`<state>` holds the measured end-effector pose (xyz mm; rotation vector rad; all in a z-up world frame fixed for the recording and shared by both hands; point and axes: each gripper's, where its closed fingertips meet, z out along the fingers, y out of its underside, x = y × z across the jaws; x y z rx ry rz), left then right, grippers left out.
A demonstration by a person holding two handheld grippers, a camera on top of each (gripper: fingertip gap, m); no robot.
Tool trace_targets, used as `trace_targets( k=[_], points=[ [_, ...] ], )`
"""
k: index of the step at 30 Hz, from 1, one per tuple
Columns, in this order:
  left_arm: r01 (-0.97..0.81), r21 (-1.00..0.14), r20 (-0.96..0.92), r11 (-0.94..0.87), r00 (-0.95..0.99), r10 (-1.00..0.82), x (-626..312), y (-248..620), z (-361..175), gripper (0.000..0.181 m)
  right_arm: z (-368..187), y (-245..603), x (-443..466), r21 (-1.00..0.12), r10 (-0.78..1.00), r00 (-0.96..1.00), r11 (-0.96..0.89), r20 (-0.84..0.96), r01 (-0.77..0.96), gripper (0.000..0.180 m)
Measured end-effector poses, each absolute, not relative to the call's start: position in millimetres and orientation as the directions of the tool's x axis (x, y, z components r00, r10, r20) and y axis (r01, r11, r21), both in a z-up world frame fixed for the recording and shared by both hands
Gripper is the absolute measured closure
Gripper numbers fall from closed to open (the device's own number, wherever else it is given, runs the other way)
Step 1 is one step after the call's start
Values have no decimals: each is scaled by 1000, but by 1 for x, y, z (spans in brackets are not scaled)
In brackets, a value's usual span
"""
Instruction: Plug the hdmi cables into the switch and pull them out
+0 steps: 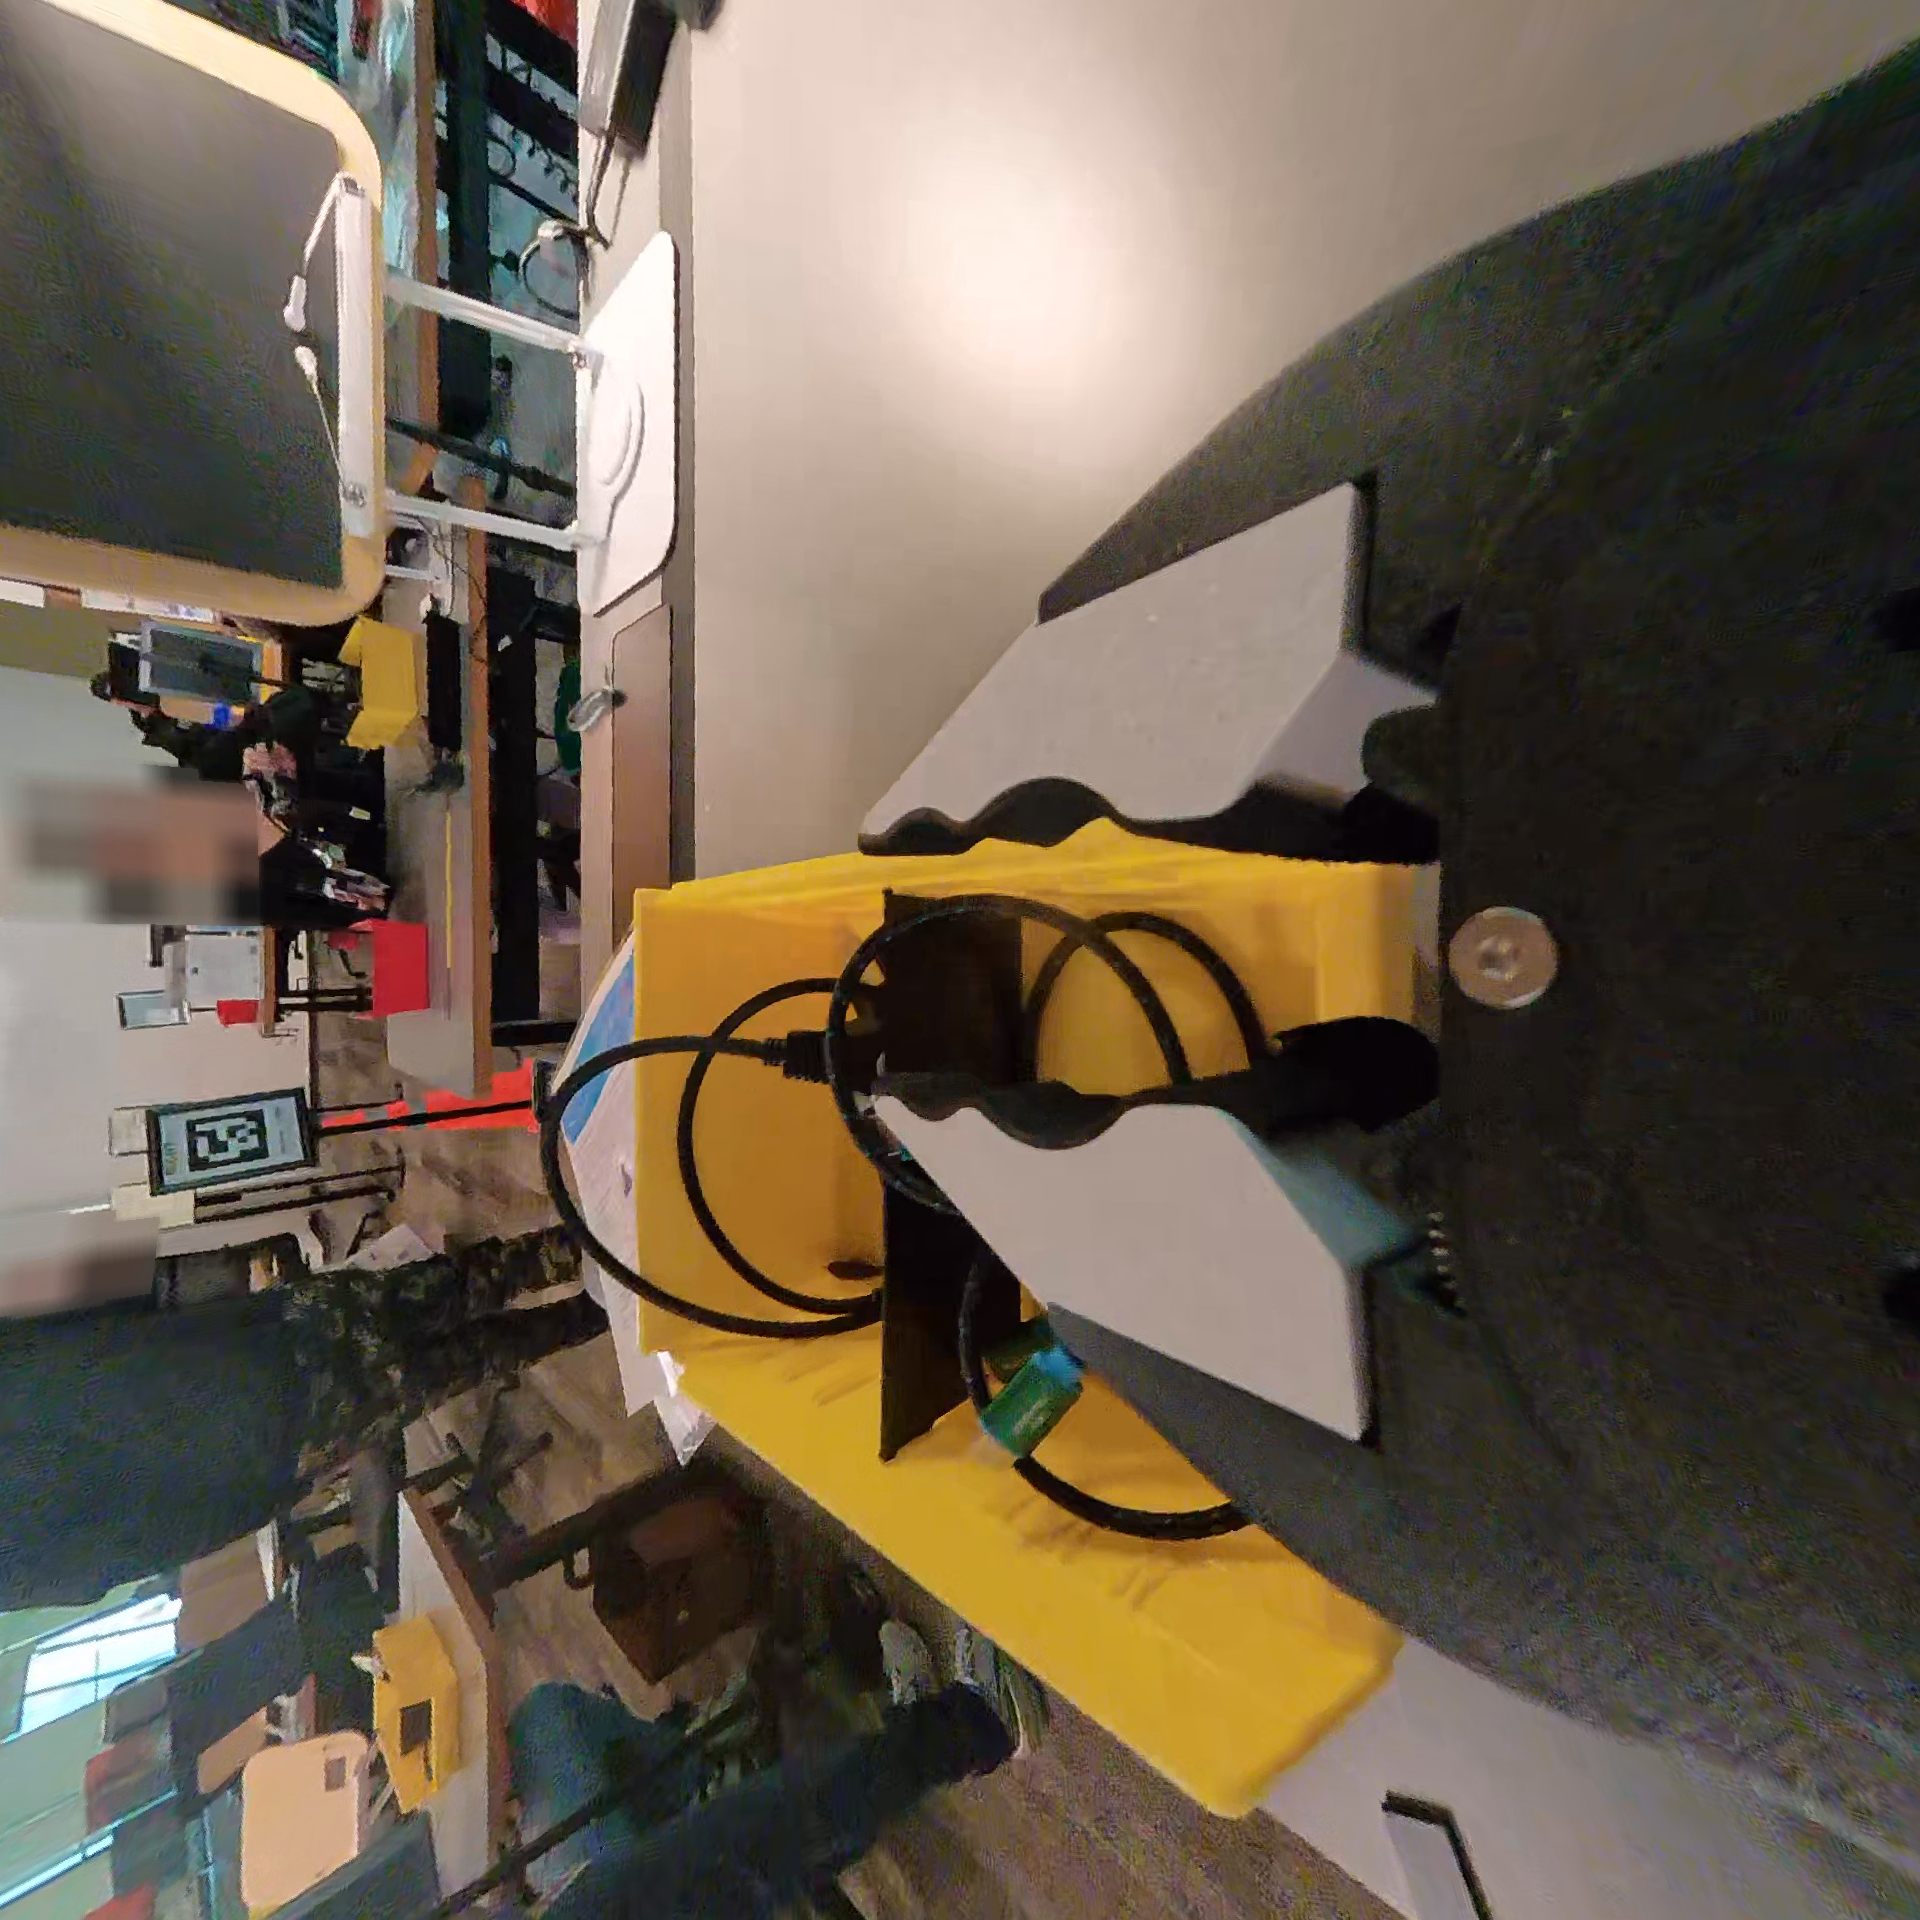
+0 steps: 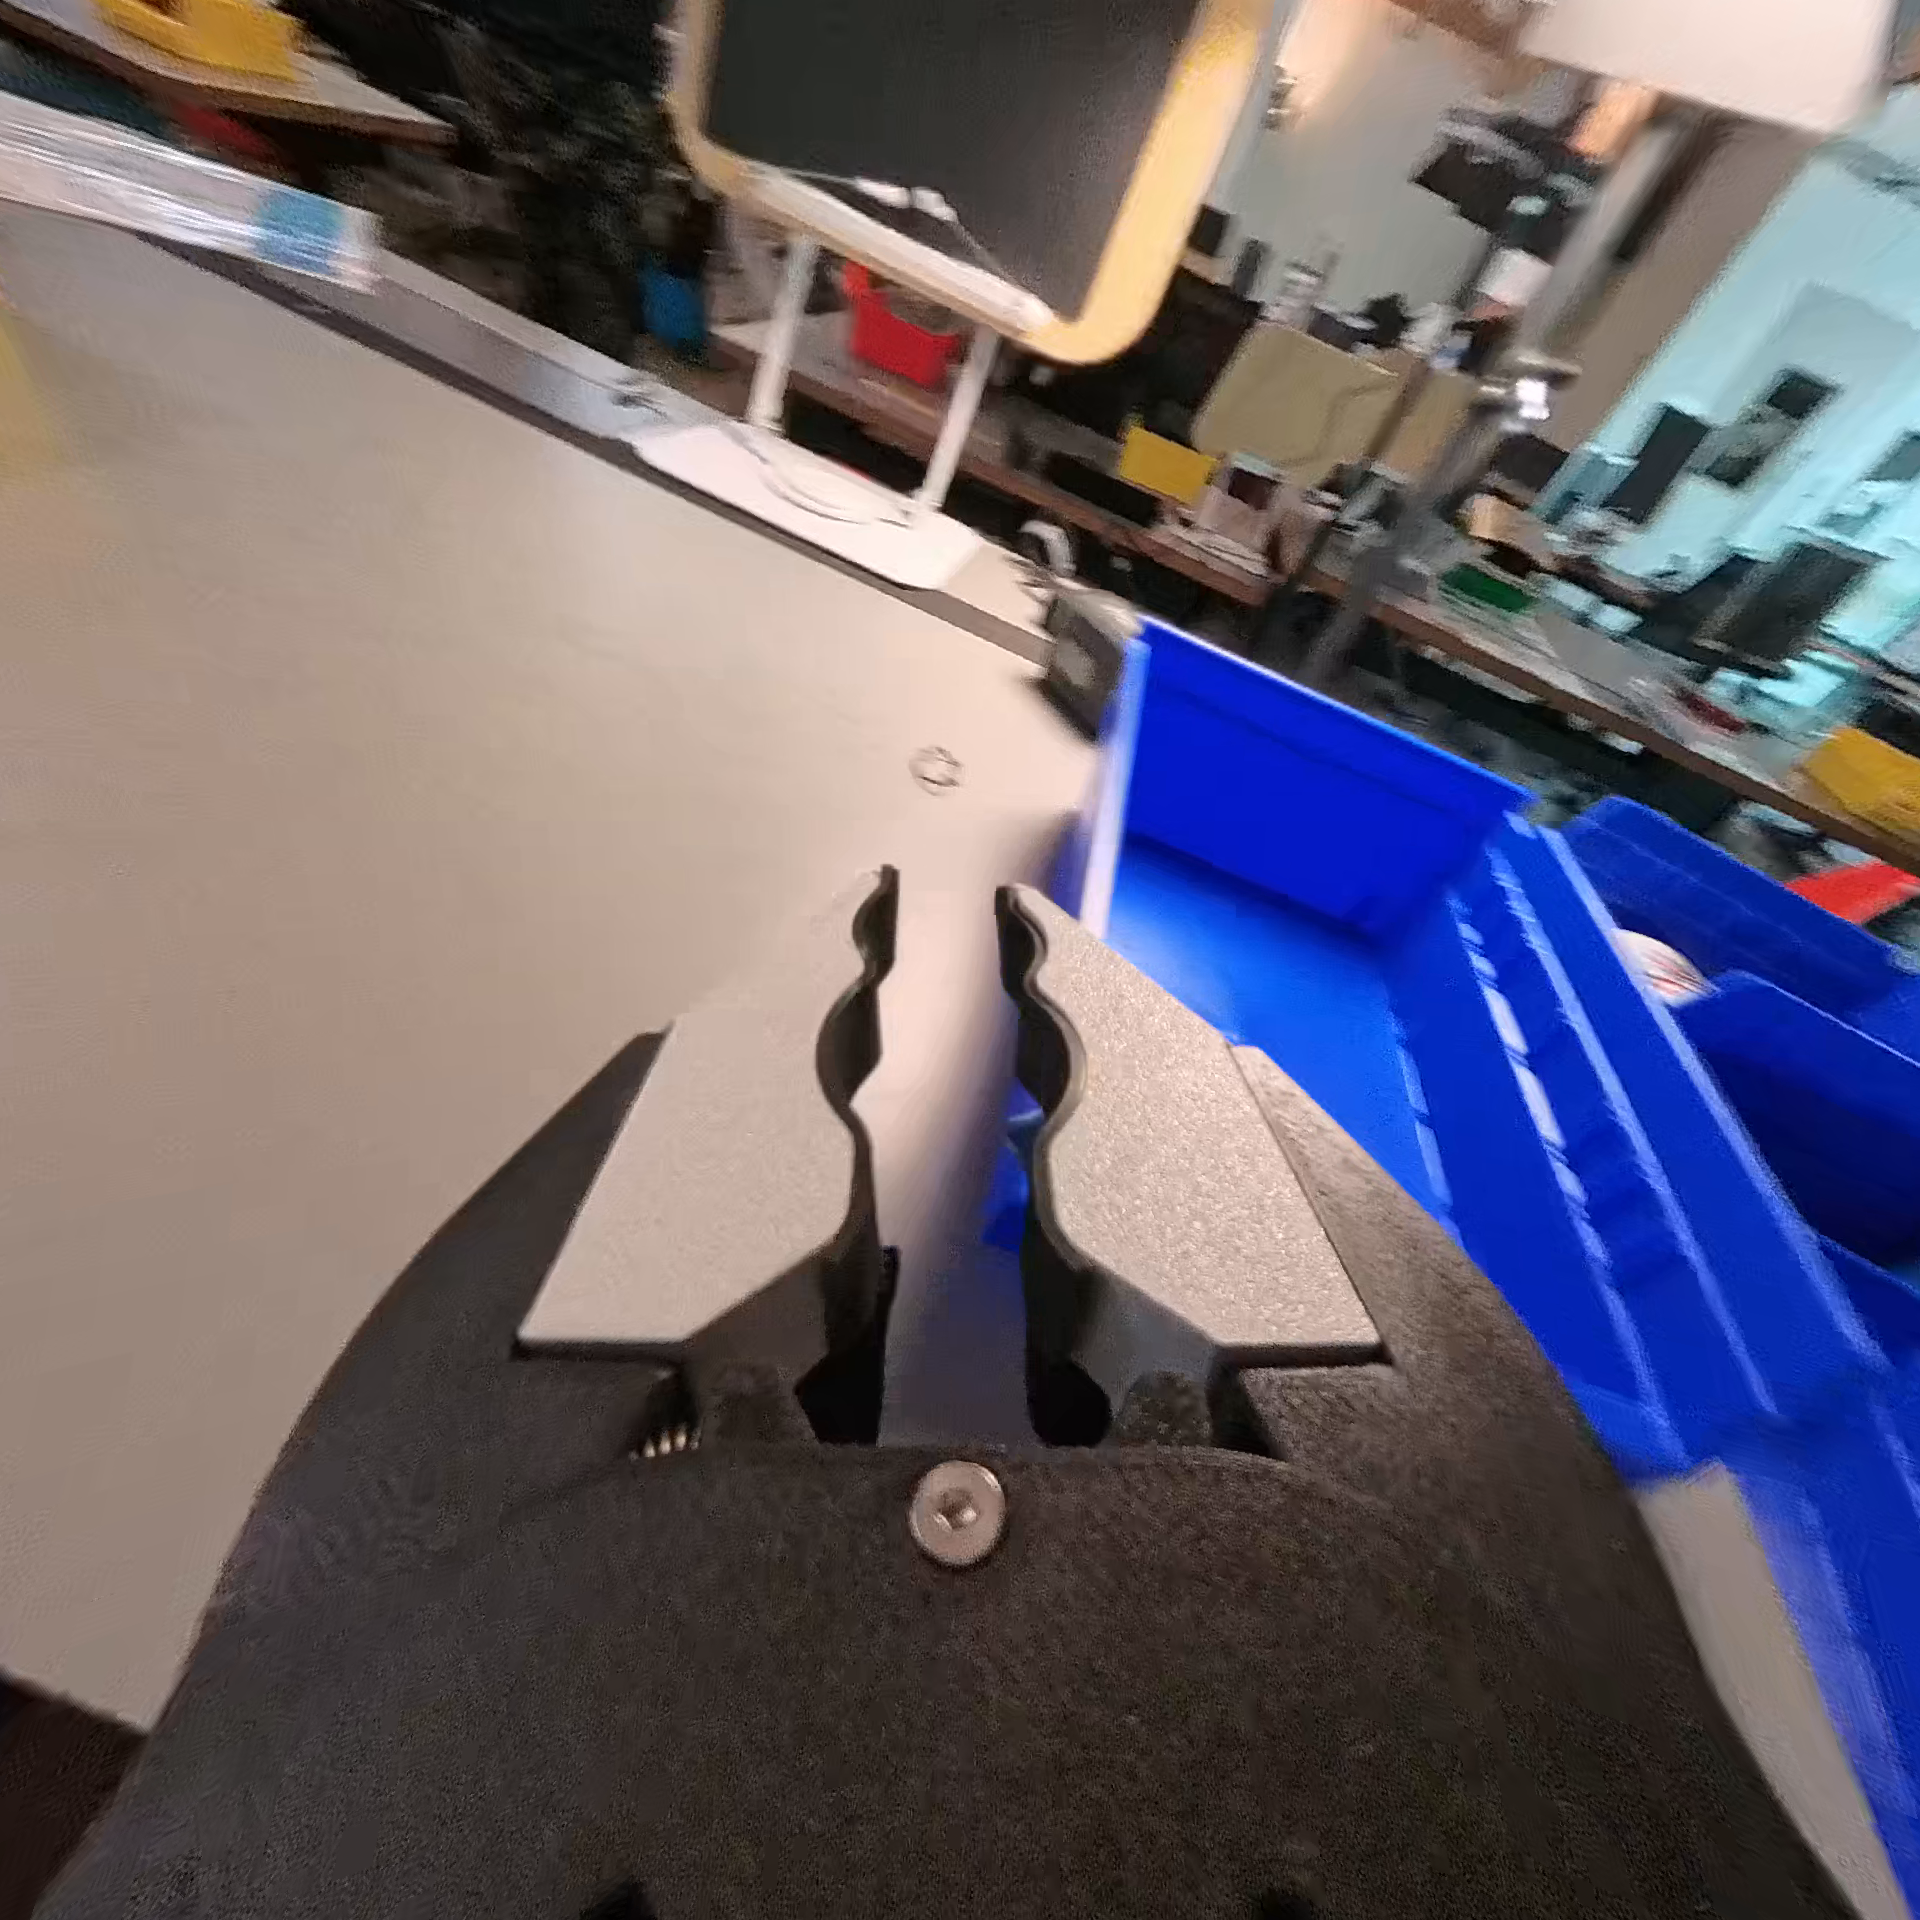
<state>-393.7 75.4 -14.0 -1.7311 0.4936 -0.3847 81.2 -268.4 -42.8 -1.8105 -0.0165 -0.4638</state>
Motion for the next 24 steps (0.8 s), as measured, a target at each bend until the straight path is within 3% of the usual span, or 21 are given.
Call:
trace_targets(
  k=[5,11,15,22,24],
  points=[
    [-302,-896,-93,-326,845,-526,-372,147,-17,135,-61,-196,22,-905,70,962,-329,262,270,156],
    [-551,-659,-186,-512,779,-599,-344,207,-50,129,-88,-104,-17,-842,315,918,-401,242,360,152],
    [-612,-516,-213,-599,769,-603,-343,234,-82,125,-112,-55,-25,-834,365,912,-430,189,345,151],
    [-619,-464,-165,-634,763,-625,-327,253,-122,123,-146,-48,-28,-839,382,911,-435,158,327,151],
    [-638,-453,-172,-623,748,-641,-323,255,-130,133,-144,-52,-23,-842,373,906,-408,200,354,151]
  ],
)
